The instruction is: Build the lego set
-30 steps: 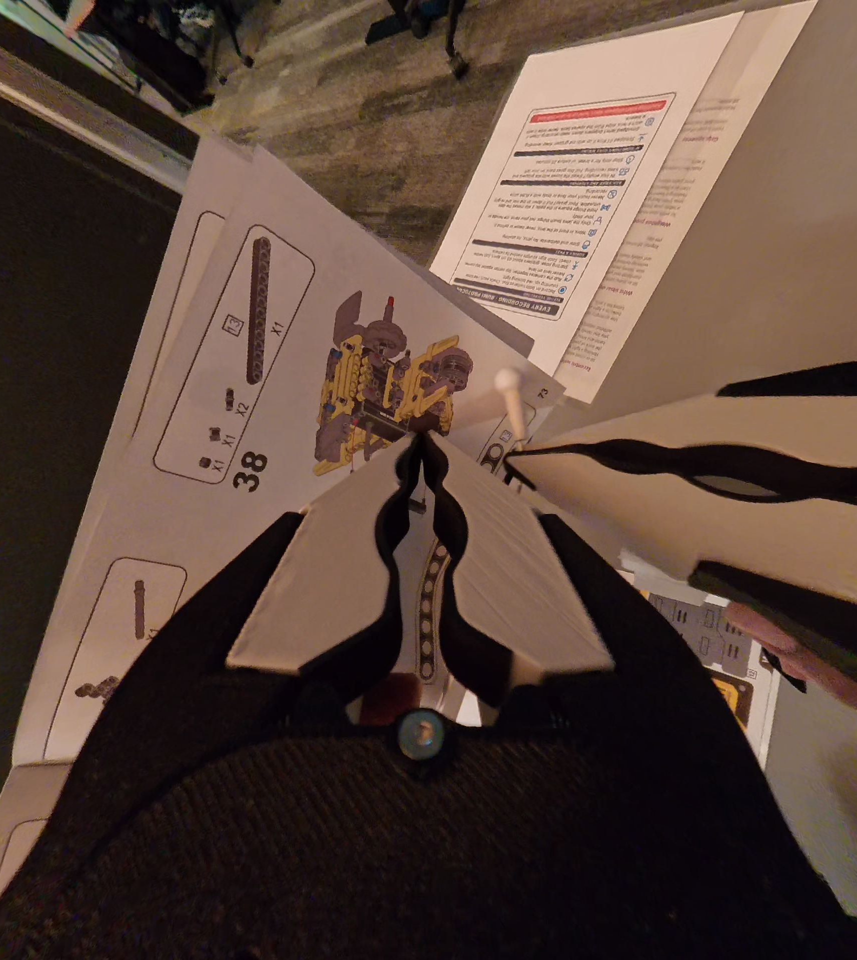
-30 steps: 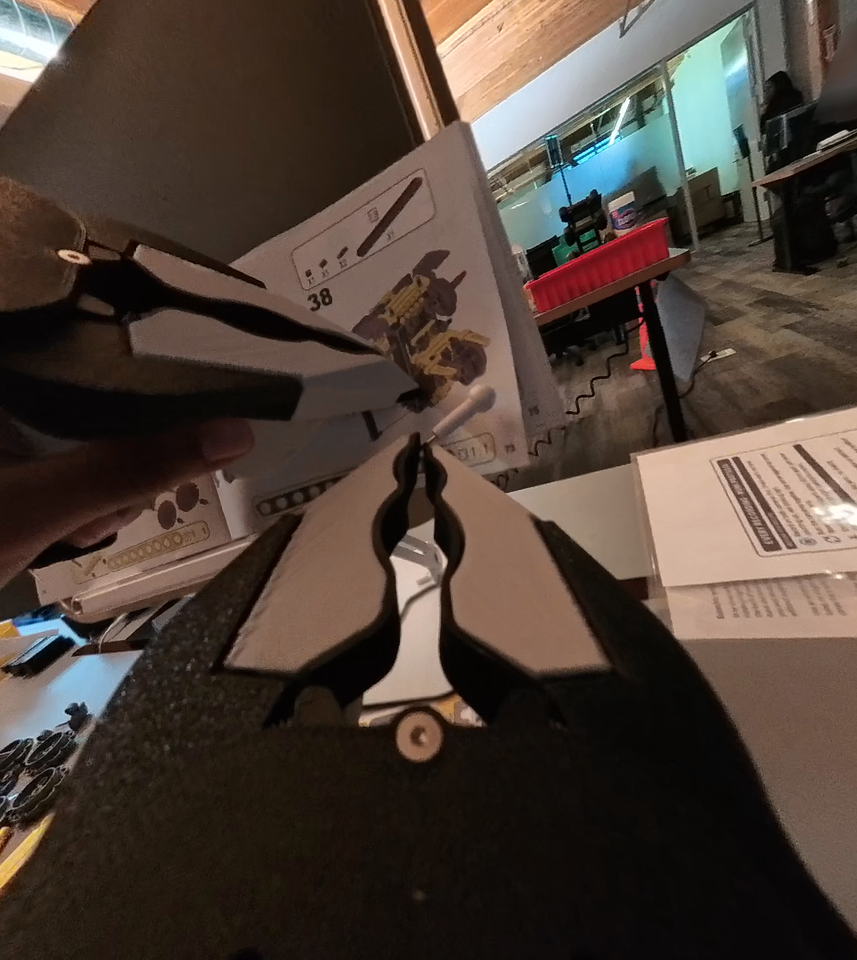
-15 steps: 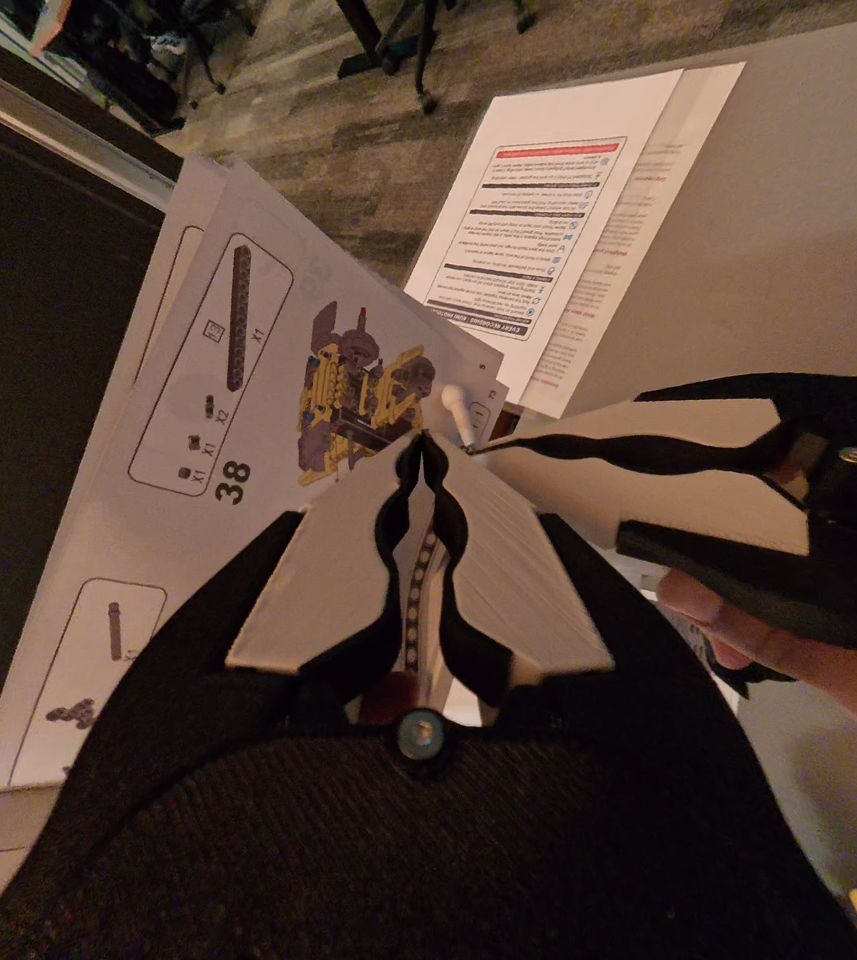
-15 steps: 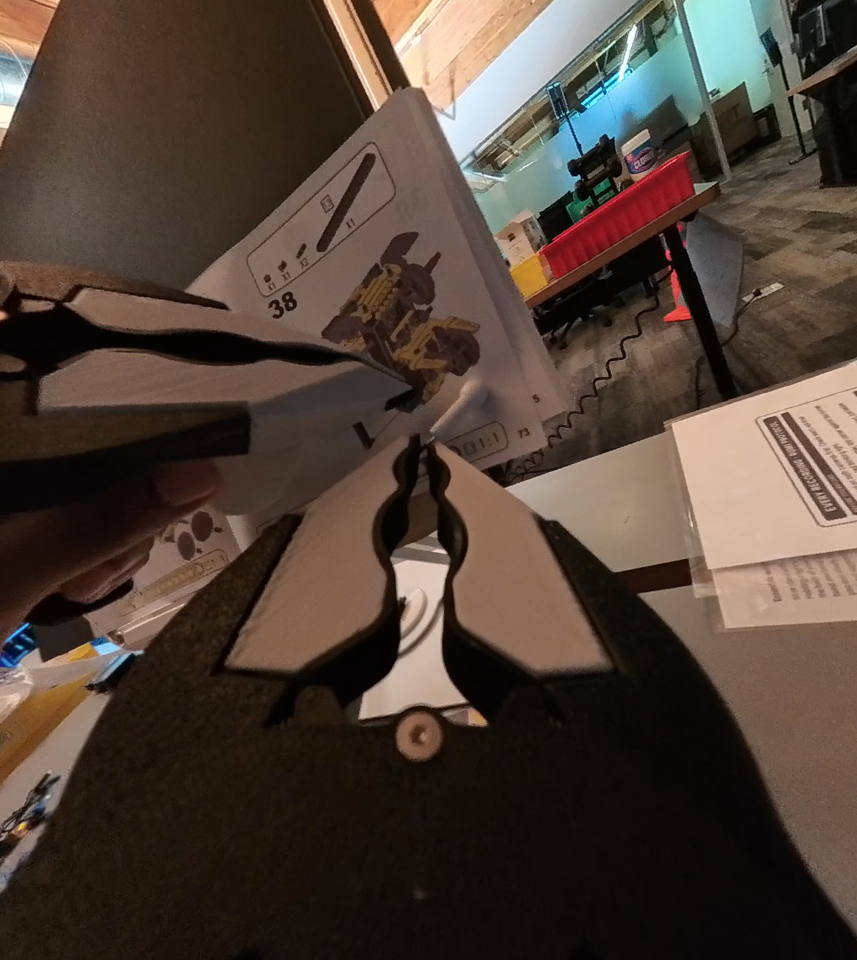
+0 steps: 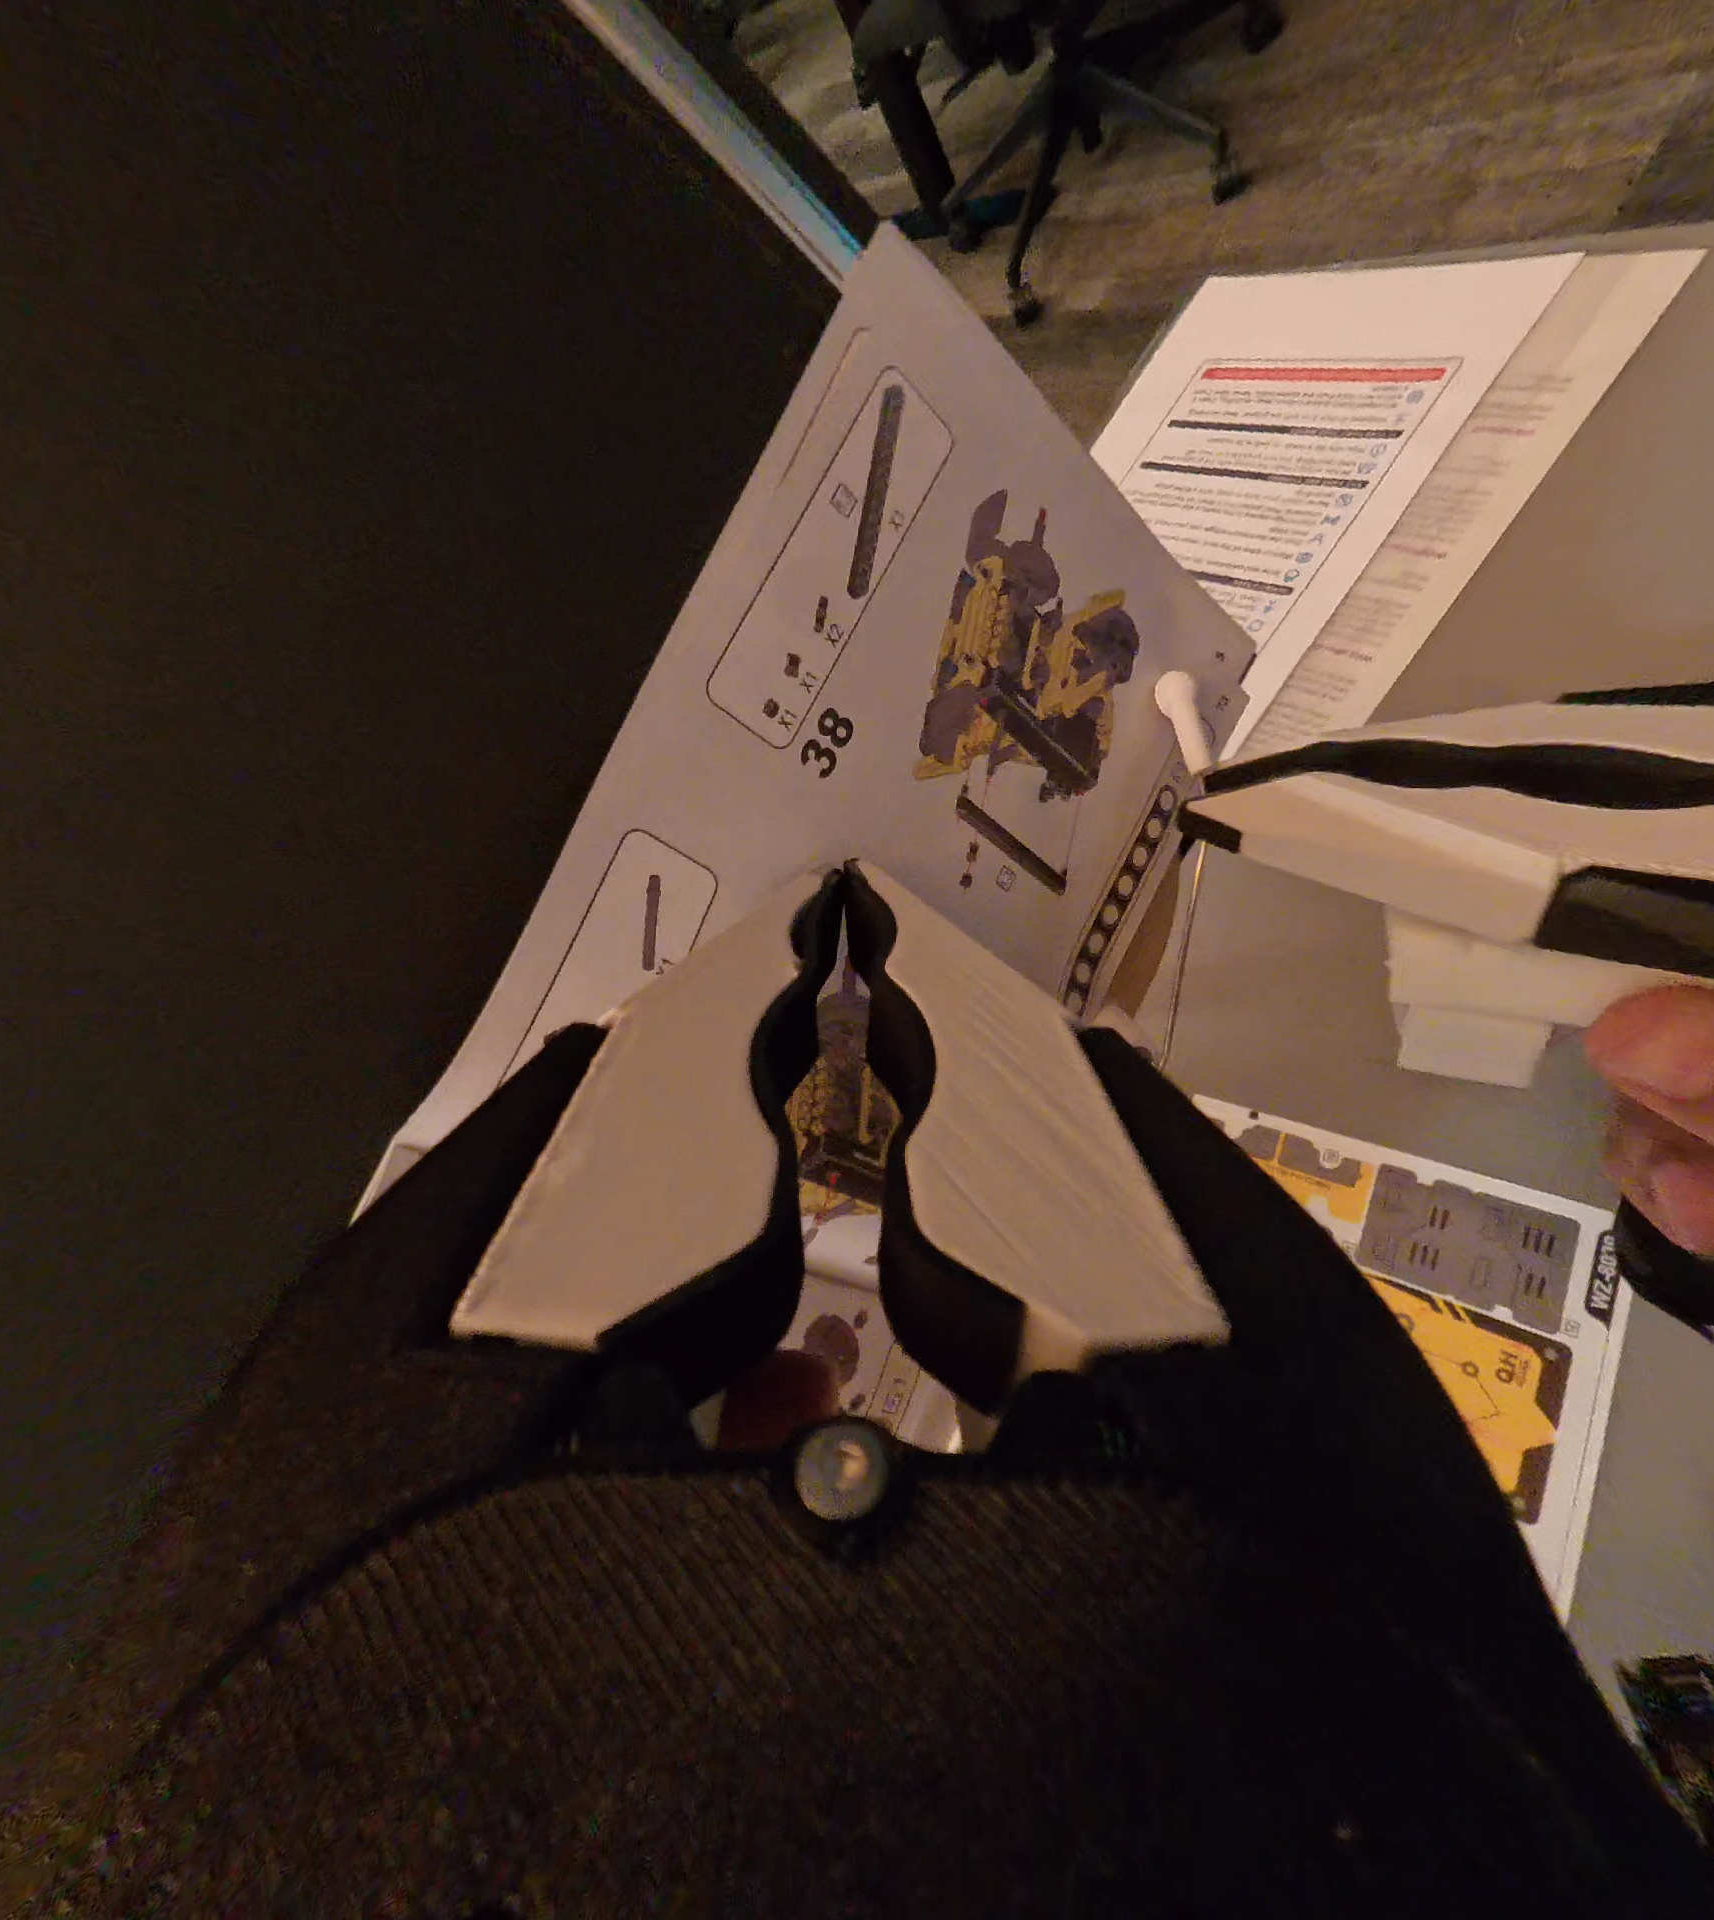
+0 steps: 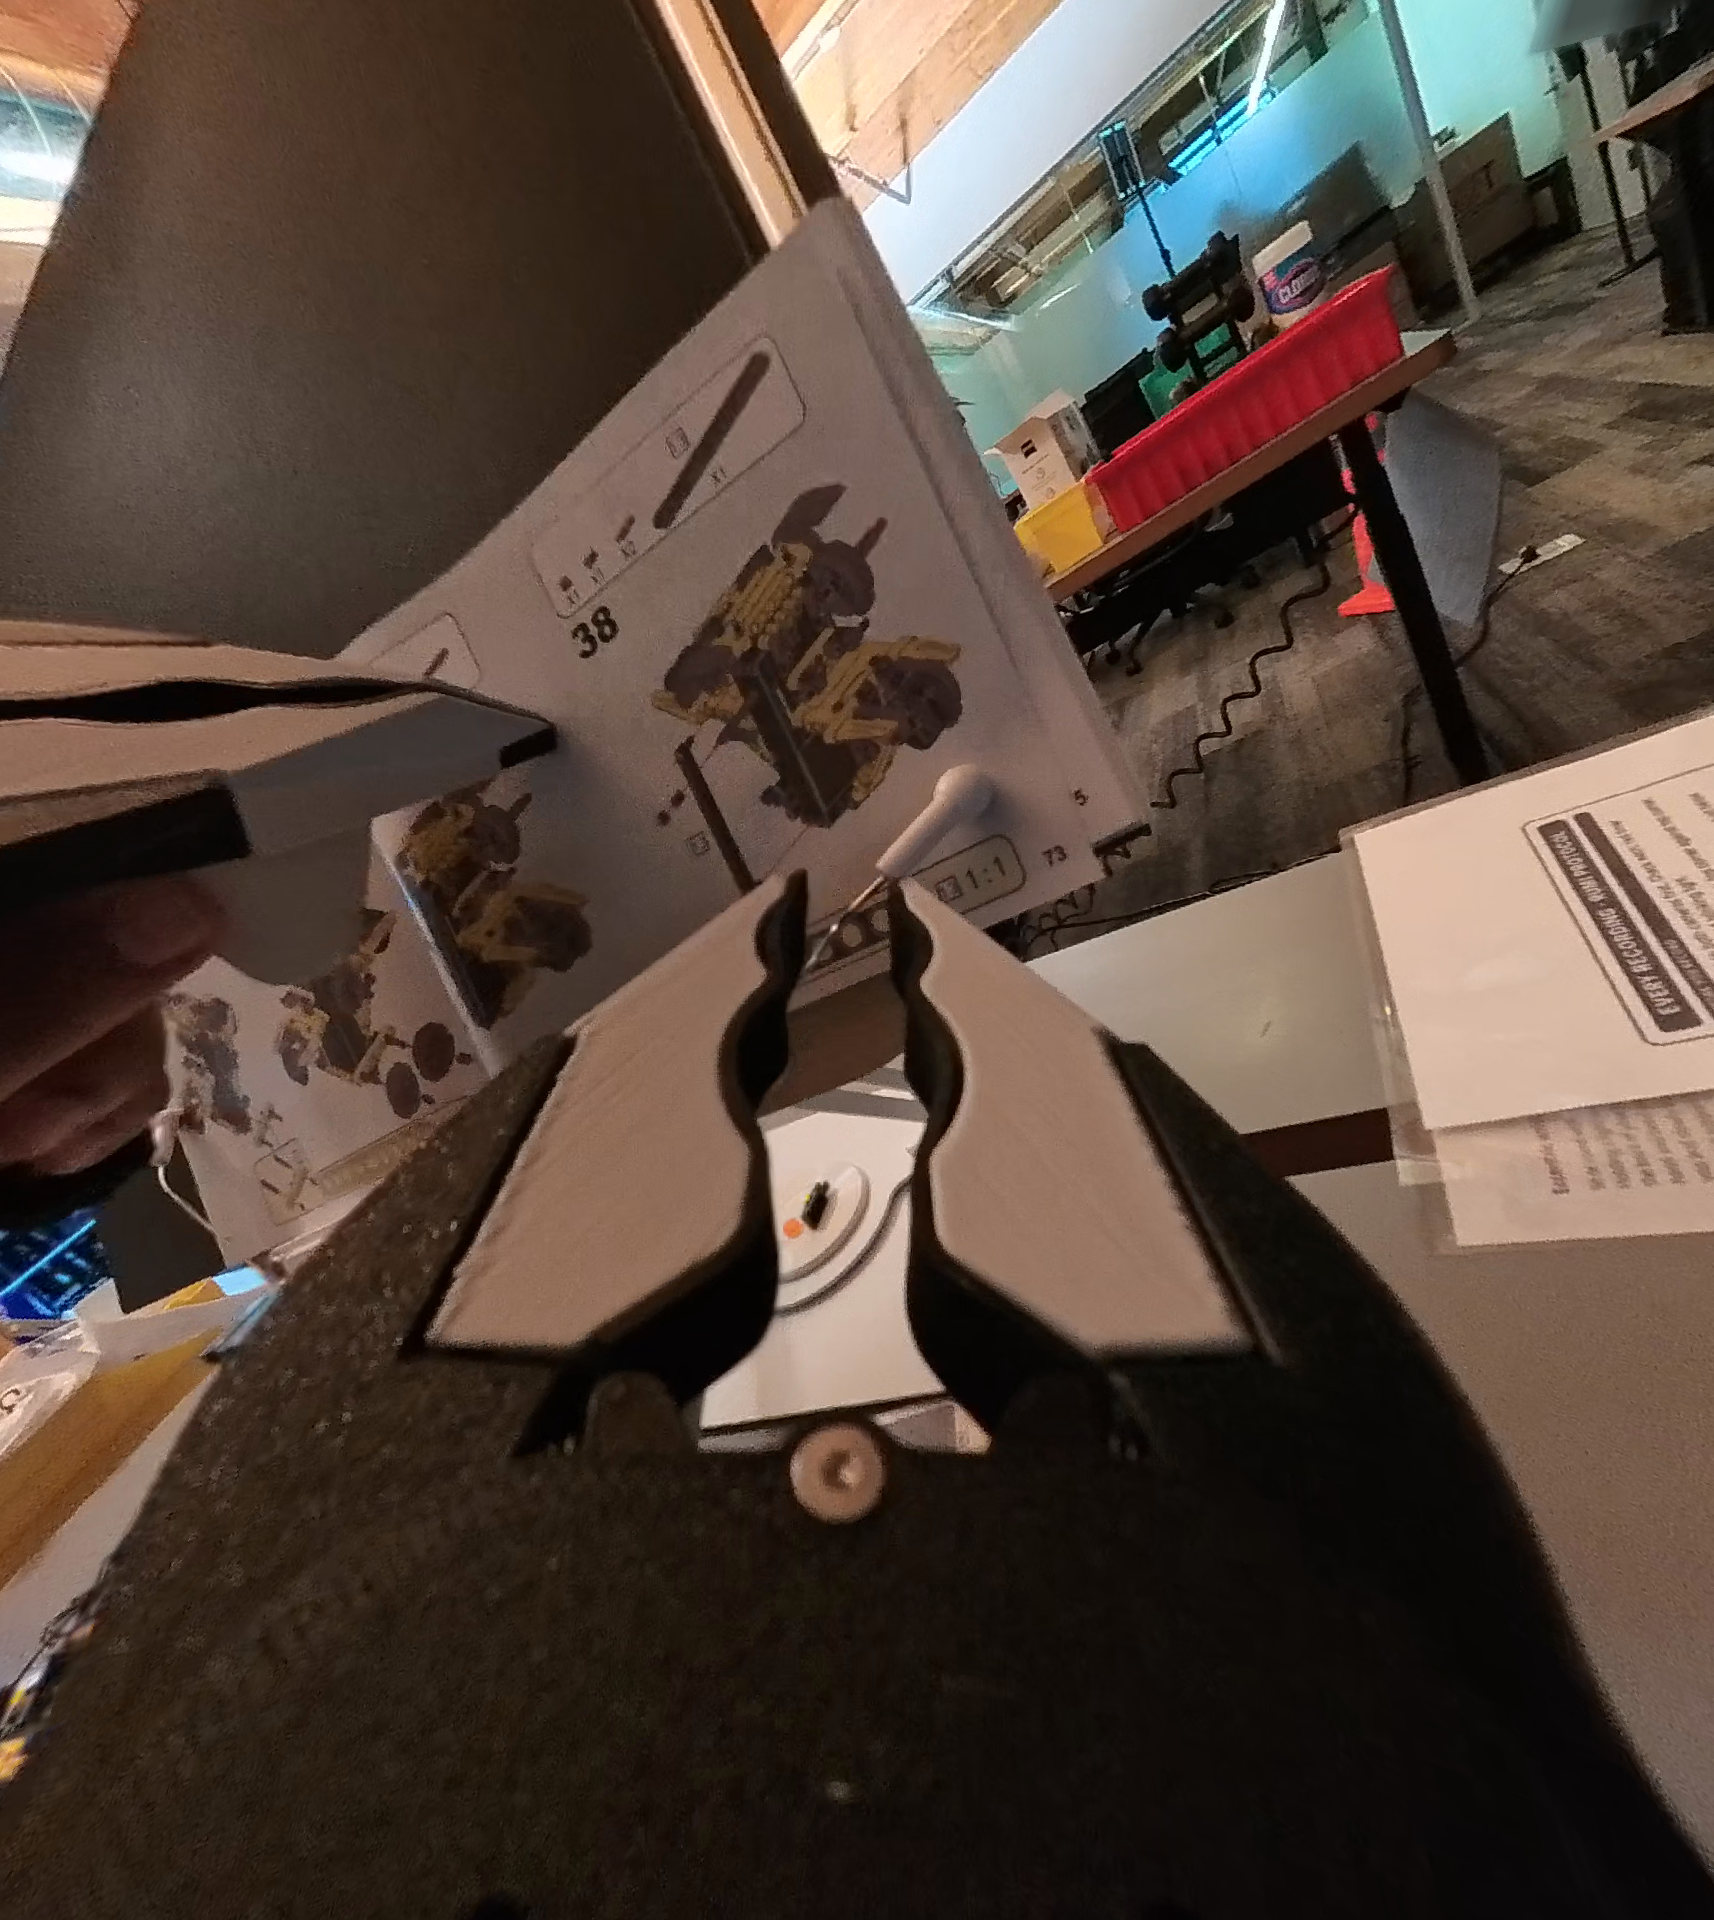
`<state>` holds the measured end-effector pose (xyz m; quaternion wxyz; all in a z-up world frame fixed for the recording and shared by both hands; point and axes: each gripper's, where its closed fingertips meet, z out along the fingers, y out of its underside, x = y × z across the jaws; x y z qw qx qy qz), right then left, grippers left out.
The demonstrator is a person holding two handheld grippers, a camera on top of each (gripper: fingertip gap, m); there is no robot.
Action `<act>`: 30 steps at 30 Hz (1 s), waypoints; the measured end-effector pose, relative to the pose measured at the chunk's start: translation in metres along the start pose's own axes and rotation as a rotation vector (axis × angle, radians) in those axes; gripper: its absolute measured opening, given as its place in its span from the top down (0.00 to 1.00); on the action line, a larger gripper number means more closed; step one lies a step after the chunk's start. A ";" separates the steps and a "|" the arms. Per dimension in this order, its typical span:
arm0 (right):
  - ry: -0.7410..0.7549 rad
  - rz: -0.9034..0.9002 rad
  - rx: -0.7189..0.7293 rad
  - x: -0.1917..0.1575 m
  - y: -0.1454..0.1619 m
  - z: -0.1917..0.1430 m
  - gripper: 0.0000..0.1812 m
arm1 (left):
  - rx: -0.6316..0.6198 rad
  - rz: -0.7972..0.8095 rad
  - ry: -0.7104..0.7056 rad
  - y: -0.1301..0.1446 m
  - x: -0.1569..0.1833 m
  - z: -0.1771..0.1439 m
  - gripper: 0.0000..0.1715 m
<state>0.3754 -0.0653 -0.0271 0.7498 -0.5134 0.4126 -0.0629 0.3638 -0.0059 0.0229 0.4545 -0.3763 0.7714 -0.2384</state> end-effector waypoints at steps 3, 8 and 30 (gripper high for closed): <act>0.018 0.007 0.111 0.003 -0.017 -0.010 0.94 | -0.006 0.022 -0.014 0.000 -0.002 0.009 1.00; 0.097 0.011 0.113 0.025 -0.033 -0.013 0.87 | 0.027 0.053 -0.034 -0.004 -0.002 0.010 1.00; 0.094 0.128 0.113 0.033 -0.018 -0.018 0.91 | 0.059 -0.005 0.128 0.037 0.035 -0.023 0.98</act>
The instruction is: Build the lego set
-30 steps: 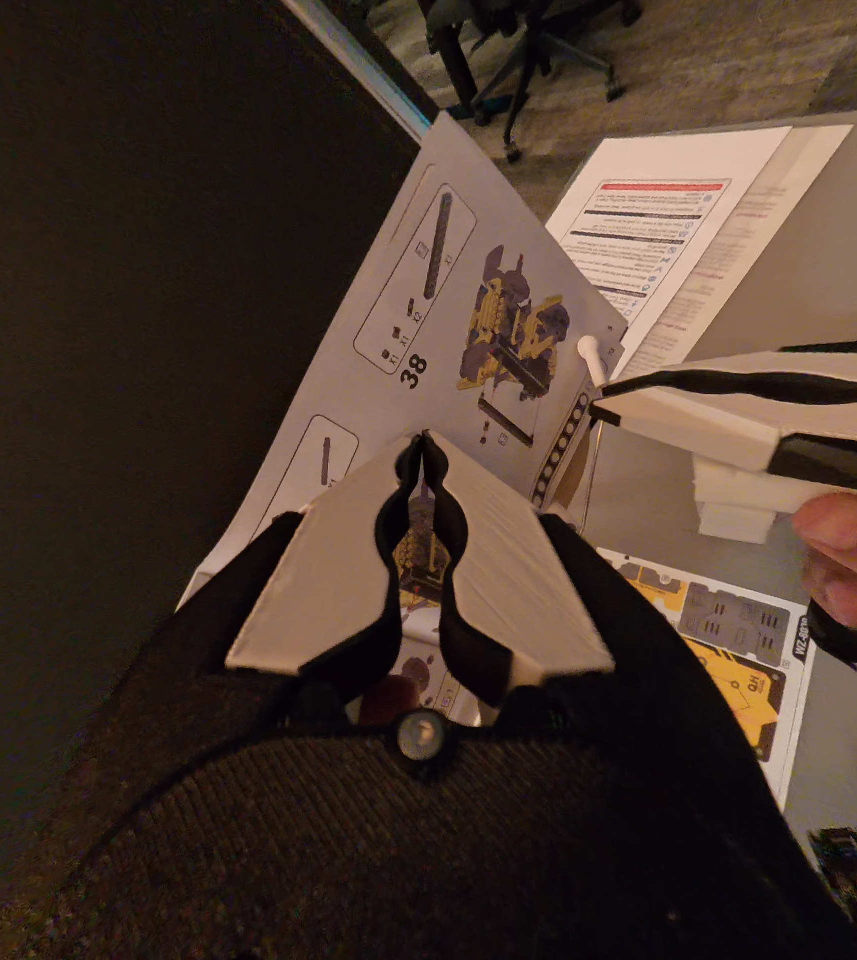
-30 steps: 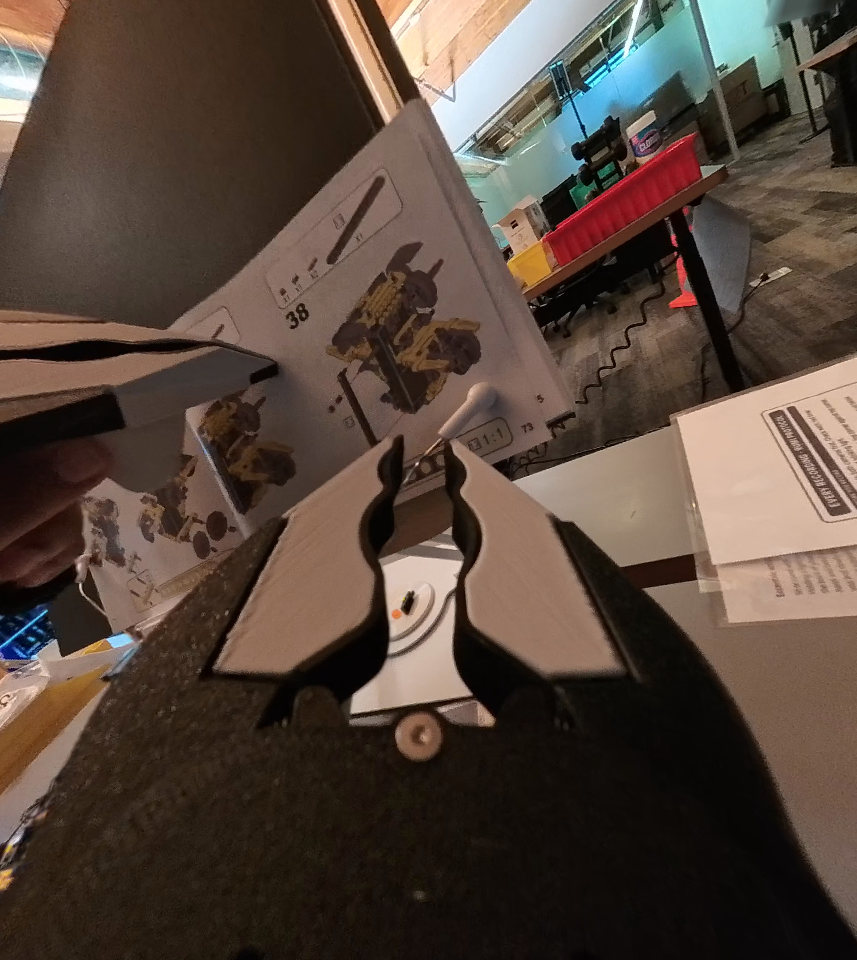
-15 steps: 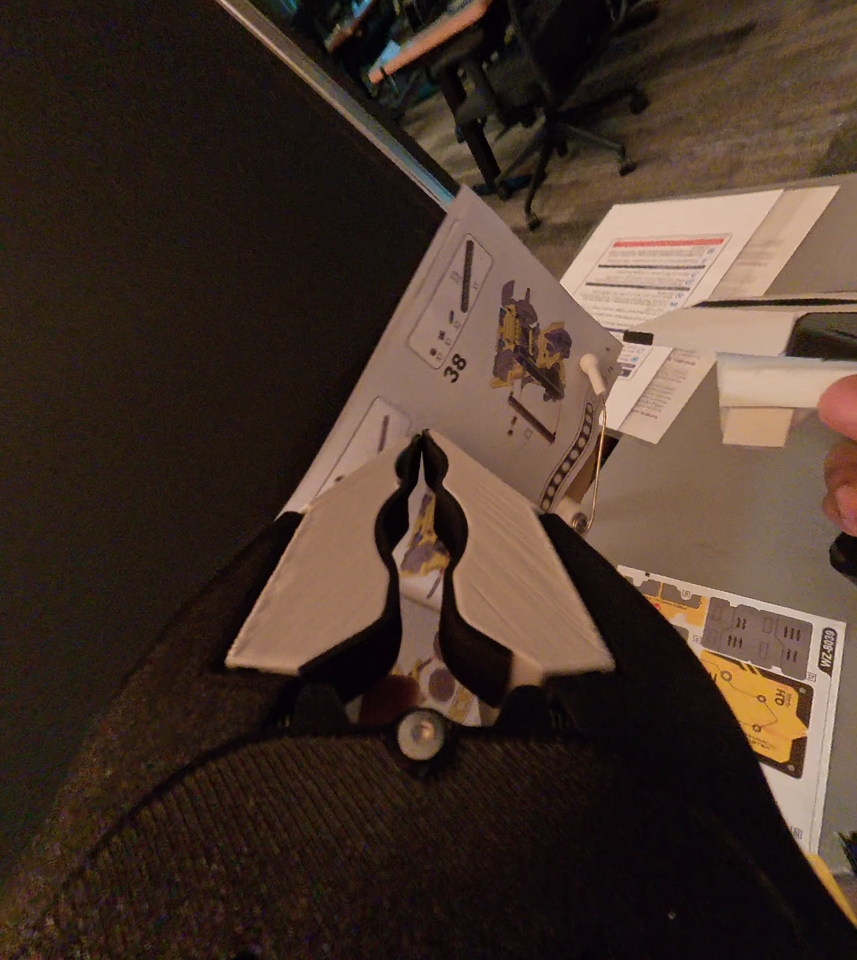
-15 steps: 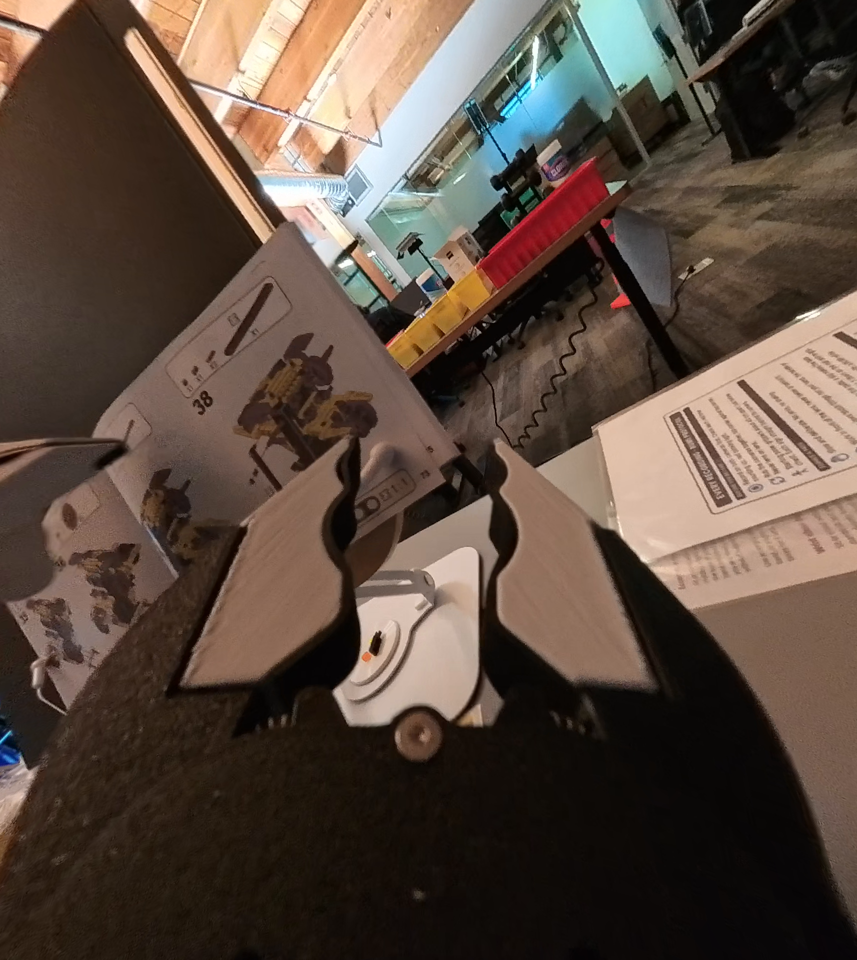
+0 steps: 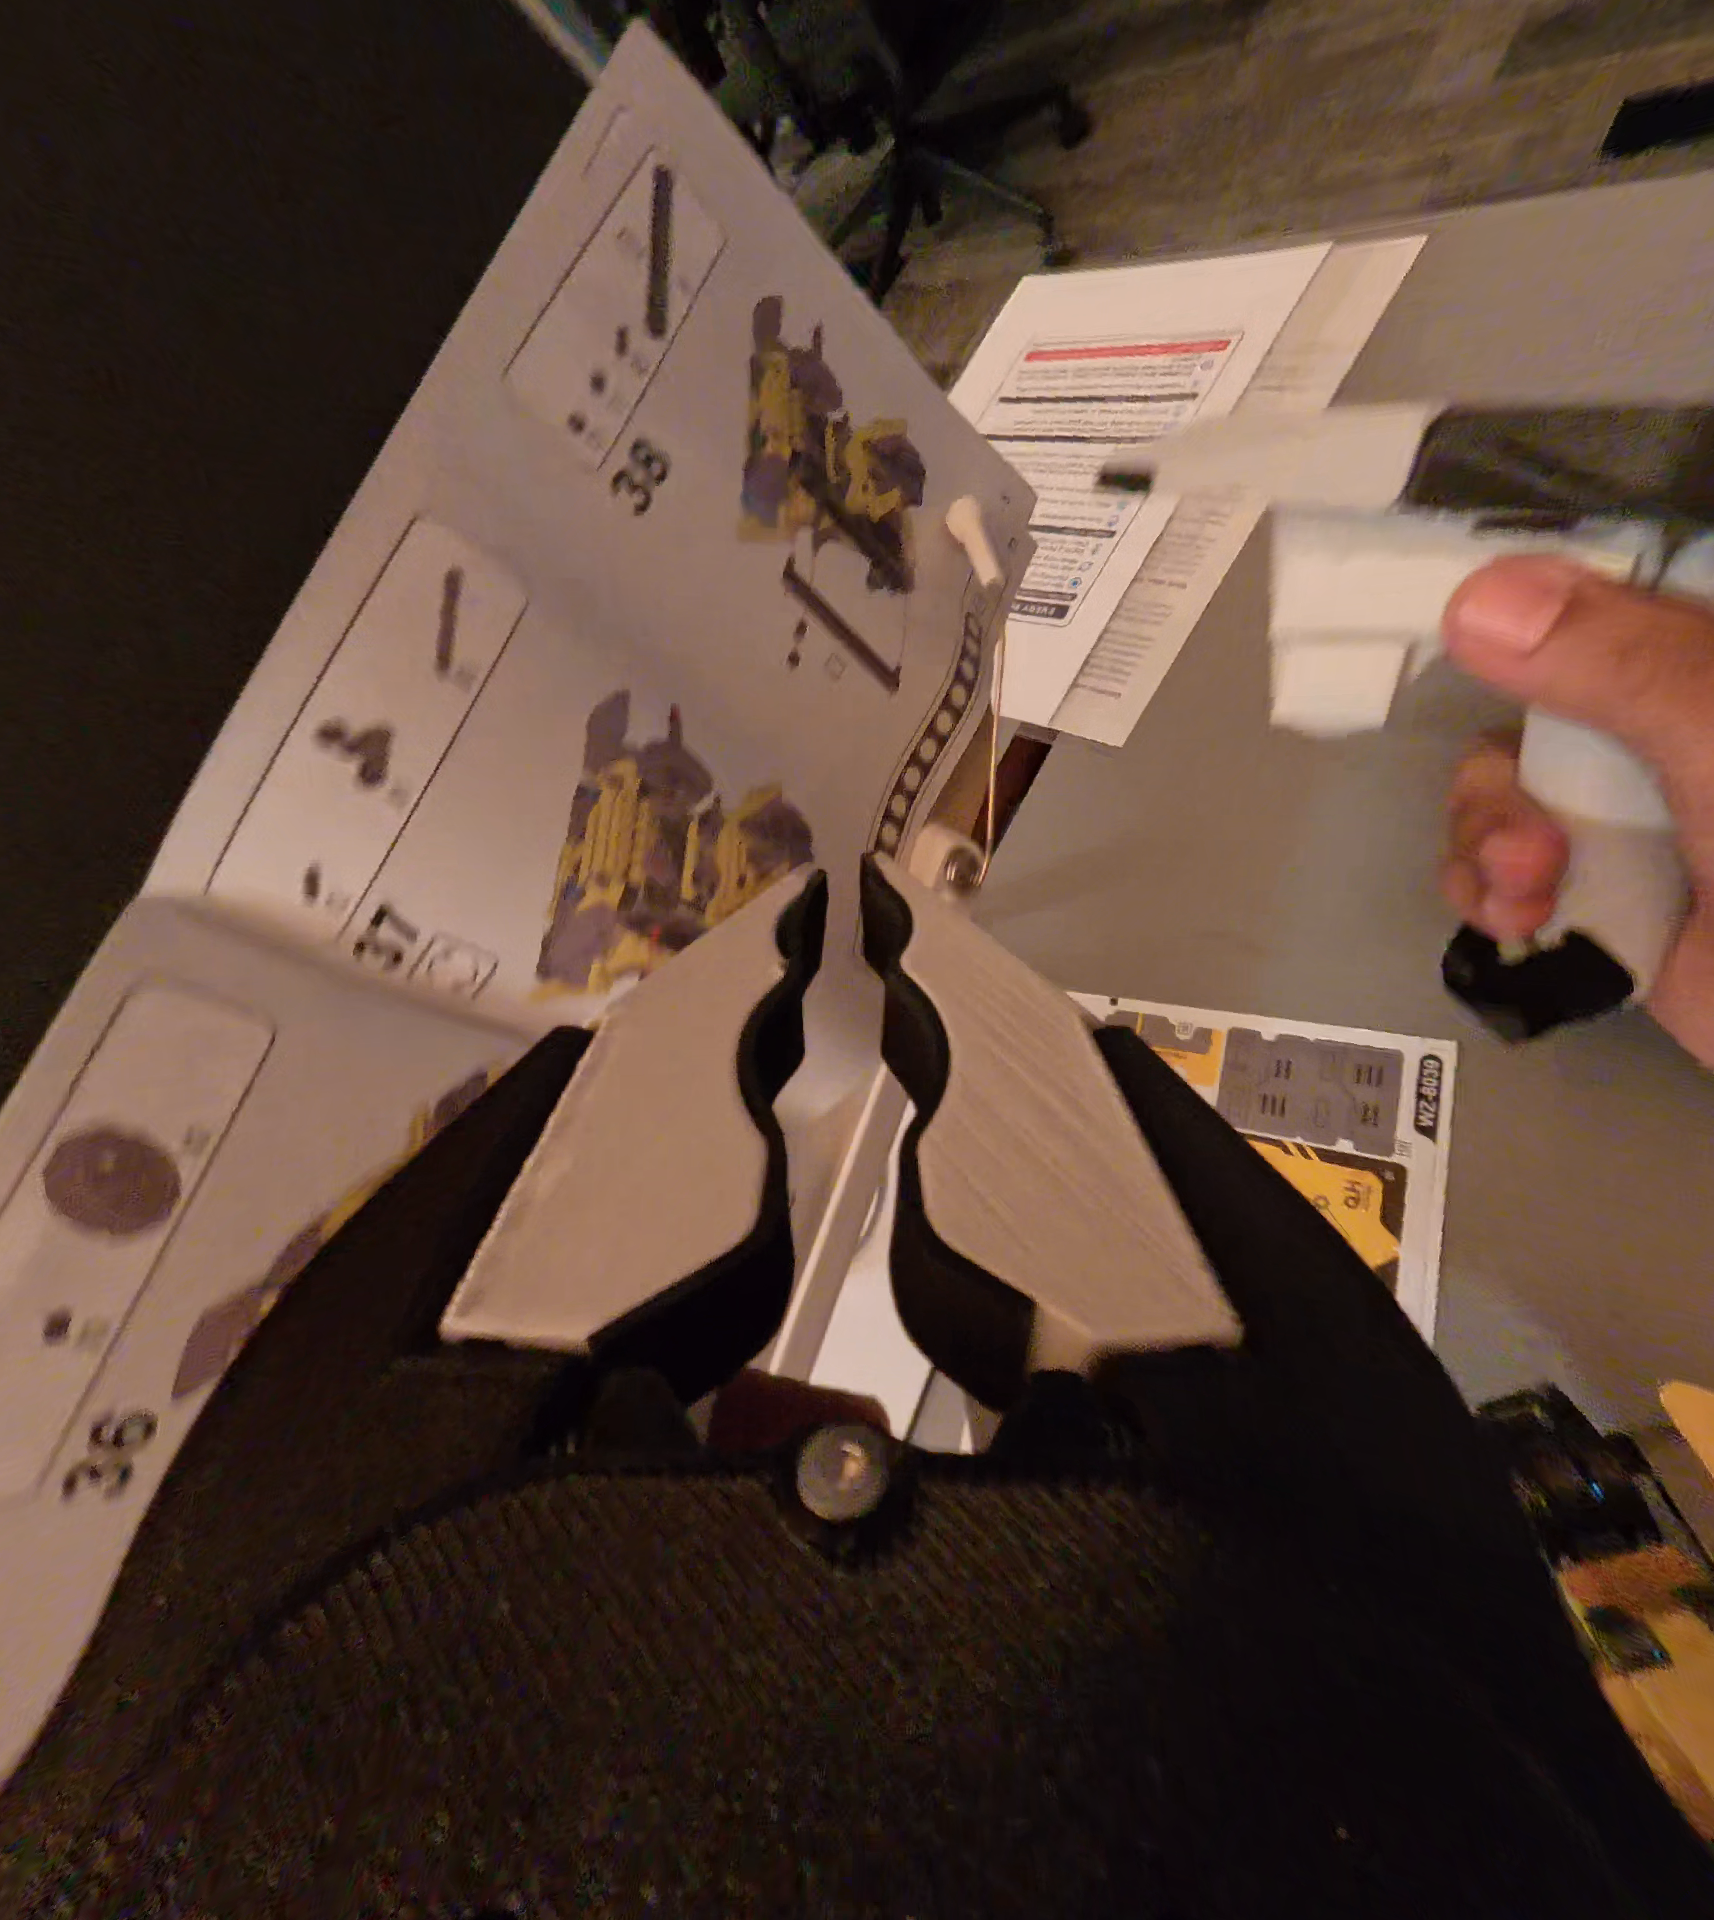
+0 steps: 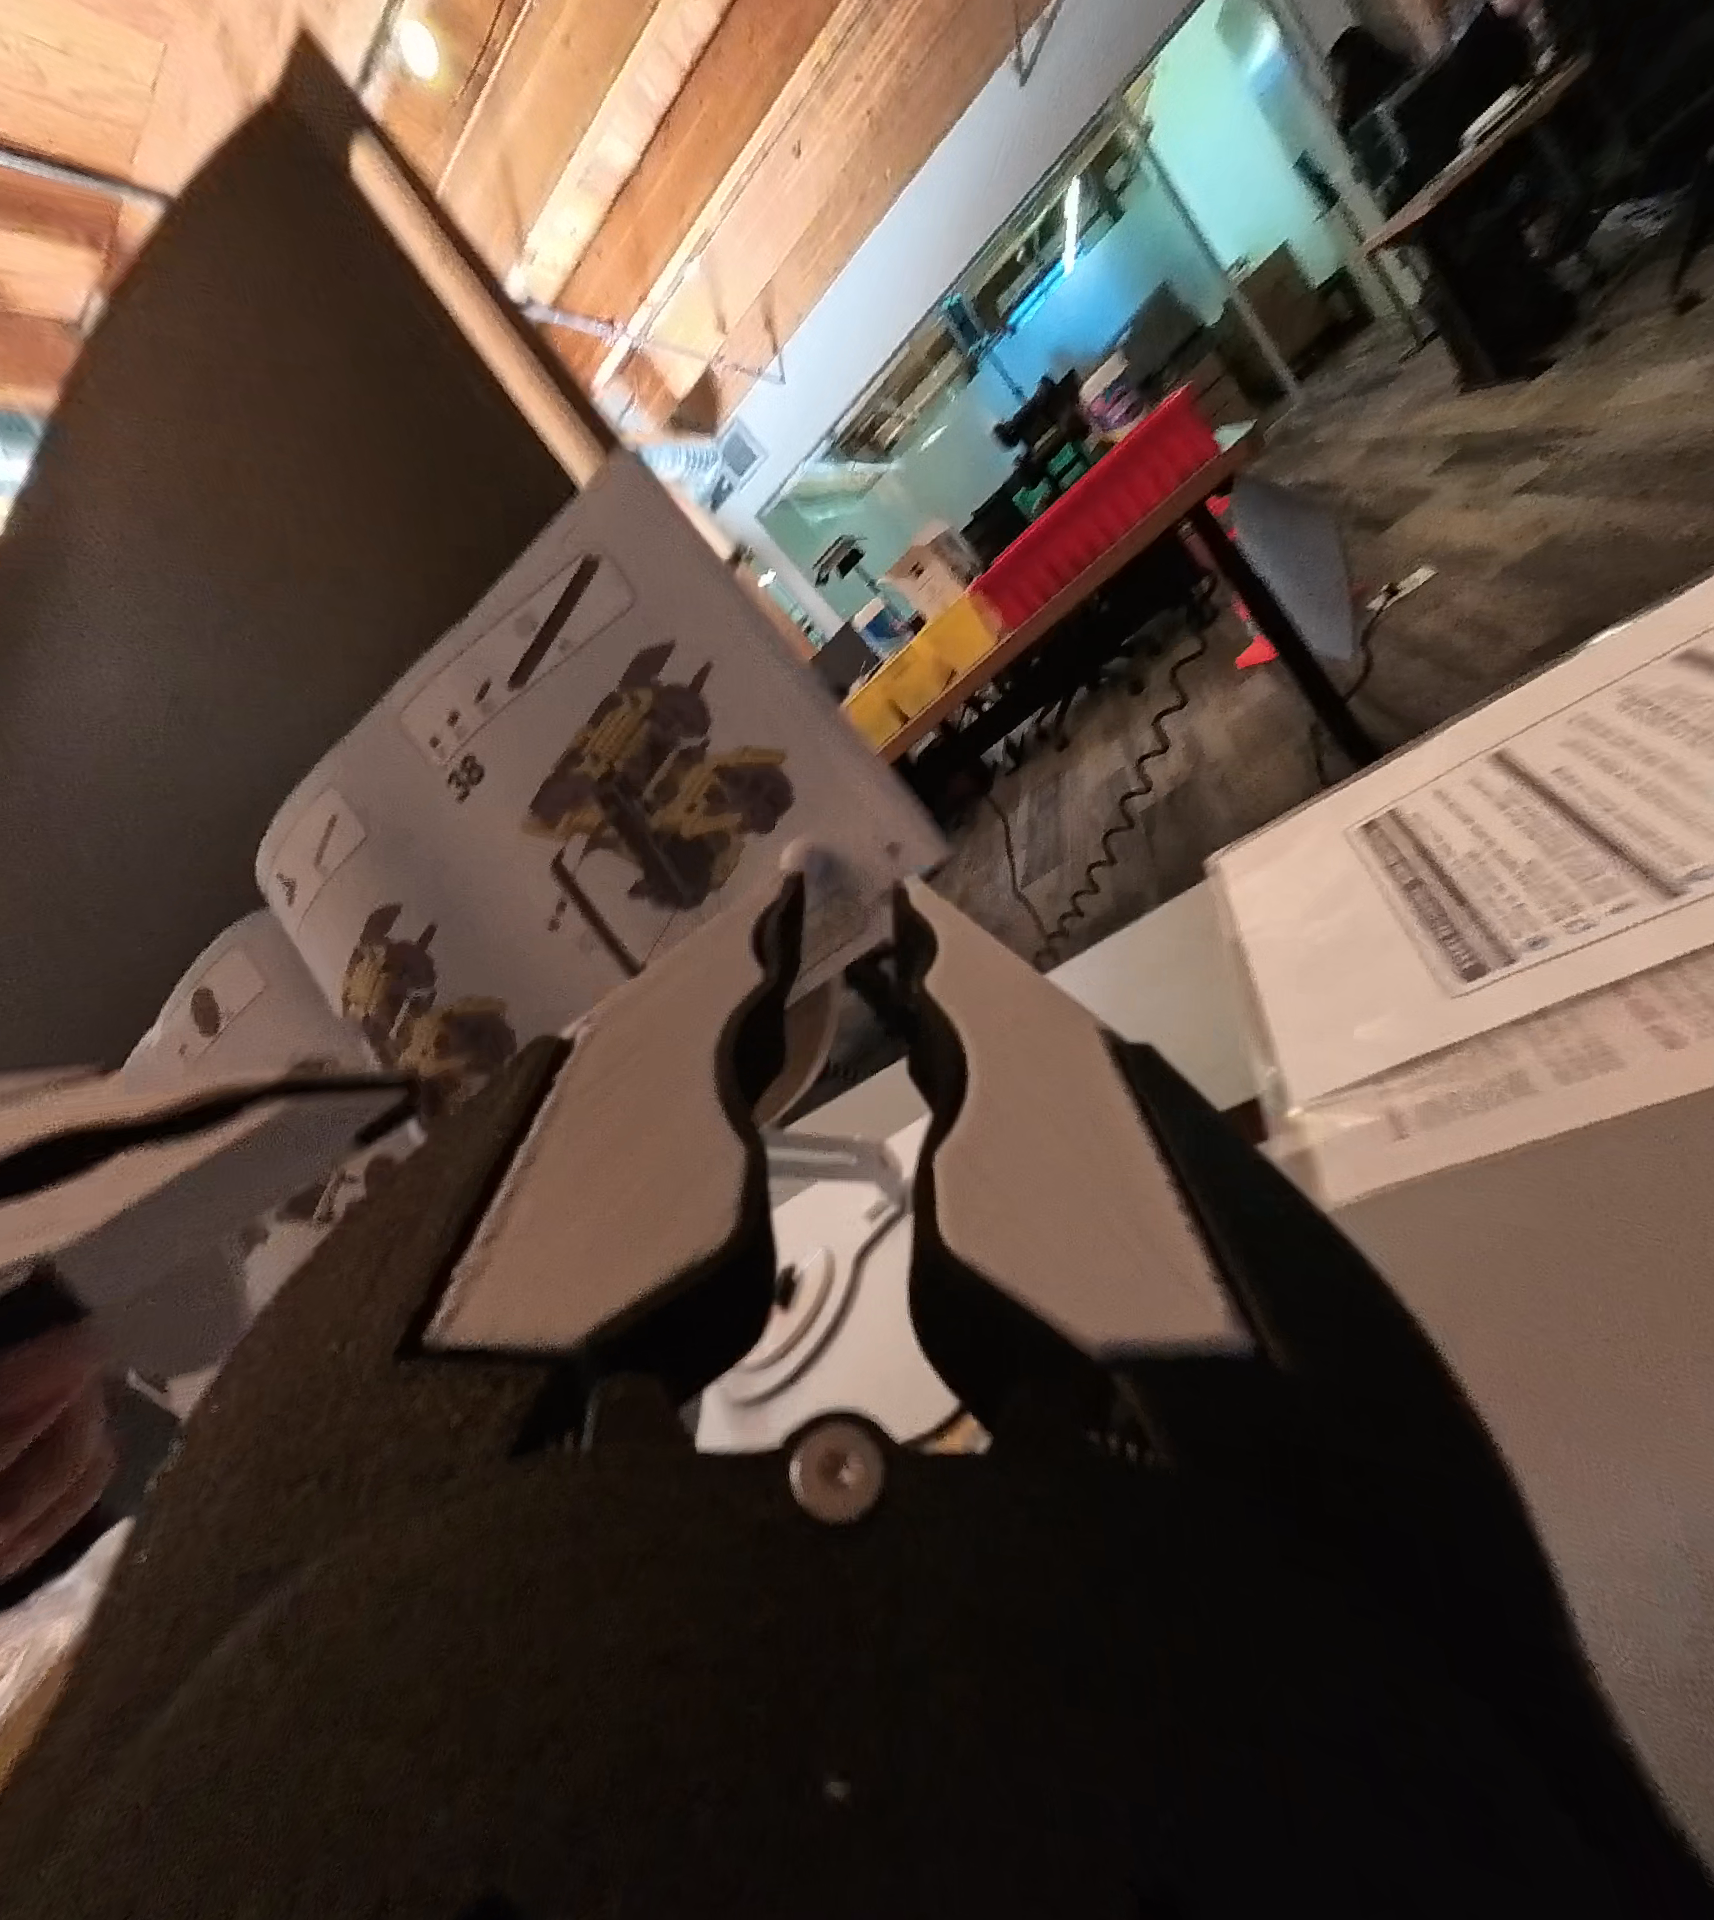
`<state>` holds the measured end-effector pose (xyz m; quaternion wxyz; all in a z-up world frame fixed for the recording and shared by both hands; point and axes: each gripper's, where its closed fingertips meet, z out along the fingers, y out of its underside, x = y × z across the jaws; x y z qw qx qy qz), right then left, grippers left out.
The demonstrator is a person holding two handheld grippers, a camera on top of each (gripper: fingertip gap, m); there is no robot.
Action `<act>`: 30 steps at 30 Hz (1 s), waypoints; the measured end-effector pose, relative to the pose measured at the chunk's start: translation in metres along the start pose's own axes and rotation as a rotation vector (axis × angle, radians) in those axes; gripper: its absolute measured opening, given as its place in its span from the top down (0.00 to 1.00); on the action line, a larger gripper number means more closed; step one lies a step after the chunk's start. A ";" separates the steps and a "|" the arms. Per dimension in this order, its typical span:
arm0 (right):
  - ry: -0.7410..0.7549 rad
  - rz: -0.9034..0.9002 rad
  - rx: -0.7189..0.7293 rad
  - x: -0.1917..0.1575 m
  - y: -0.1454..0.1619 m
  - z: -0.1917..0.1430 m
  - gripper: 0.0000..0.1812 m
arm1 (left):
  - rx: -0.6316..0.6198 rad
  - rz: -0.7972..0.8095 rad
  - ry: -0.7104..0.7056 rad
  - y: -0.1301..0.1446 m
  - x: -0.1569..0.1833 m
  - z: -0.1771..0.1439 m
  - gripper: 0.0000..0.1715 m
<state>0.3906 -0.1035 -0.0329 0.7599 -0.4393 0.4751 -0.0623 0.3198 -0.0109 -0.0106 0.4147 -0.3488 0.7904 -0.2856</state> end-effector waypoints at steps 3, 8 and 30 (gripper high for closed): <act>-0.063 0.023 -0.101 -0.020 0.030 0.013 0.86 | -0.084 0.049 -0.018 -0.004 -0.001 0.018 1.00; -0.081 0.006 -0.156 -0.026 0.041 0.022 0.89 | -0.109 0.103 -0.056 -0.005 -0.007 0.038 1.00; -0.123 -0.037 -0.051 -0.038 0.036 0.006 1.00 | -0.088 0.077 -0.014 -0.018 0.006 0.043 1.00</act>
